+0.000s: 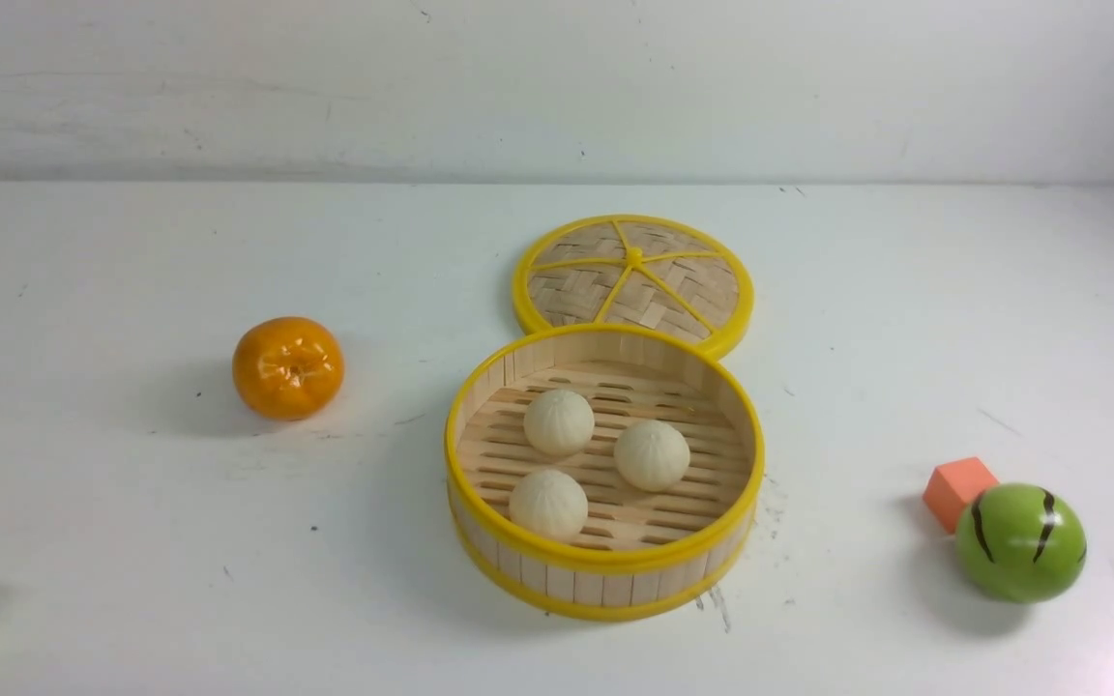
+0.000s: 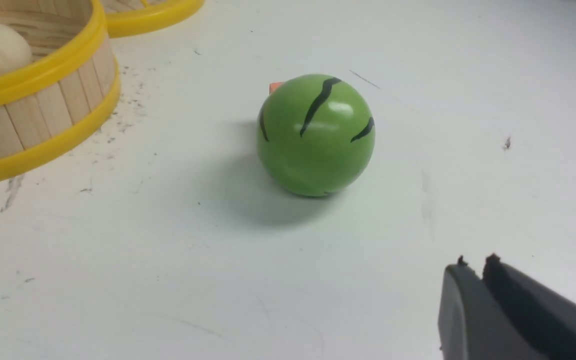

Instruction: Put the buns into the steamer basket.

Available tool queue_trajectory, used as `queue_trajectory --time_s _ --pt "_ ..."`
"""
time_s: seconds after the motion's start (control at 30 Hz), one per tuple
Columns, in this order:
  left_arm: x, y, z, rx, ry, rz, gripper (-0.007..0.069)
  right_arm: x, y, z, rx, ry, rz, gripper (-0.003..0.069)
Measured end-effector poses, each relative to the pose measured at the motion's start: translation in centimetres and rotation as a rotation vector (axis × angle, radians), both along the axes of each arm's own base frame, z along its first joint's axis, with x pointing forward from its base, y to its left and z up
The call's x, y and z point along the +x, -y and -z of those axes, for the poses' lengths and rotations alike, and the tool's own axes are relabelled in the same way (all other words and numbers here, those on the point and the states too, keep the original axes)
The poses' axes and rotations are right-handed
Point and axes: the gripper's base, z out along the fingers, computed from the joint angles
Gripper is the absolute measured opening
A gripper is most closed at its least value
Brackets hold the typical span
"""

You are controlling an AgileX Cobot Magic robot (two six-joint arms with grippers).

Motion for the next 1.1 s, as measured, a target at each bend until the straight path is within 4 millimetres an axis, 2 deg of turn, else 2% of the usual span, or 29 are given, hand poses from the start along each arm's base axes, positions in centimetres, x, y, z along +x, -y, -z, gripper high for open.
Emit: queue_trajectory --time_s 1.1 --pt "0.0 0.0 0.03 0.0 -0.001 0.0 -0.0013 0.0 0.0 0.0 0.0 0.0 0.0 0.01"
